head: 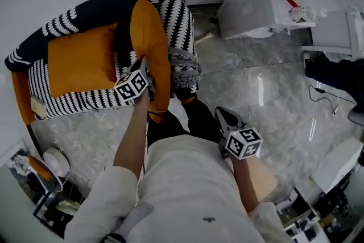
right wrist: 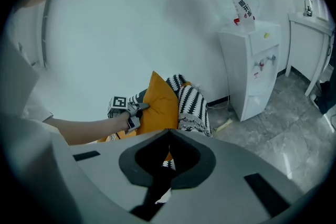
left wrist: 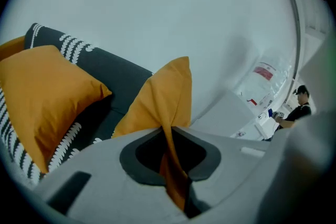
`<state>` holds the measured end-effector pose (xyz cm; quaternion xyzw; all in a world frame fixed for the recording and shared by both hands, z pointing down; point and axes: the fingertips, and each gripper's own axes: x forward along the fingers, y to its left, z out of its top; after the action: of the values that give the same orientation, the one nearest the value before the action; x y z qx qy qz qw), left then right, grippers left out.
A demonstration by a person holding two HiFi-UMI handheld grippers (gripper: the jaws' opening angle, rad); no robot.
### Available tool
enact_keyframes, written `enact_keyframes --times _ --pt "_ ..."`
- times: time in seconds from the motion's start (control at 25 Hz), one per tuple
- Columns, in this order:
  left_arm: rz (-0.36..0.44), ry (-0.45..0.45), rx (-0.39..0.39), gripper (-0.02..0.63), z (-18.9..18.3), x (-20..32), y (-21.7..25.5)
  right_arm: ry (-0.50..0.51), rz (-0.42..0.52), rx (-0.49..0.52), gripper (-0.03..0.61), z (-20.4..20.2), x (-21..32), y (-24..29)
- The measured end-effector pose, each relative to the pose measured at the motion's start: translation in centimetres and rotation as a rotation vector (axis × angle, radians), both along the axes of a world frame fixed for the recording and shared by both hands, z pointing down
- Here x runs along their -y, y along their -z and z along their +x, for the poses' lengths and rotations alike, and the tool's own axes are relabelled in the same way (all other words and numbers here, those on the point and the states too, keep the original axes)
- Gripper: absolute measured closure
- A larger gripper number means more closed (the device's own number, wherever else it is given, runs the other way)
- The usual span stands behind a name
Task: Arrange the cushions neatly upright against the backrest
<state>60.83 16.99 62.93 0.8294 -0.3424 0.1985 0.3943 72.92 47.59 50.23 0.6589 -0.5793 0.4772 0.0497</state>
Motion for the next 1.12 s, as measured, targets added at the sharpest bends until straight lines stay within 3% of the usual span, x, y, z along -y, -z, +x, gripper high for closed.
enact_keyframes --times 0.2,0.48,0.56,0.68,0.92,1.12 --pt "0.033 0.008 -0.005 0.513 1.6 -2.0 -1.1 0.083 0.003 0.024 0.571 2.0 -1.0 -0.5" --pt "0.097 -0.035 -0.010 0.323 1.5 -3.2 1.4 0.196 0.046 0.084 0.571 1.8 0.8 -0.7" --pt "0.119 -0.039 -0.042 0.299 1.8 -4.0 3.1 0.223 0.055 0.098 0.571 1.0 1.6 -0.9" --pt "0.151 -0.088 -0.089 0.295 2.5 -6.3 5.5 0.273 0.068 0.117 0.571 -0.7 3.1 -1.0" --pt "0.202 -0.322 -0.167 0.295 4.2 -14.4 9.3 0.346 0.095 0.106 0.571 -4.3 4.7 0.2" --pt "0.237 -0.378 -0.251 0.296 1.4 -18.6 13.0 0.382 0.103 0.095 0.571 -8.8 5.1 0.5"
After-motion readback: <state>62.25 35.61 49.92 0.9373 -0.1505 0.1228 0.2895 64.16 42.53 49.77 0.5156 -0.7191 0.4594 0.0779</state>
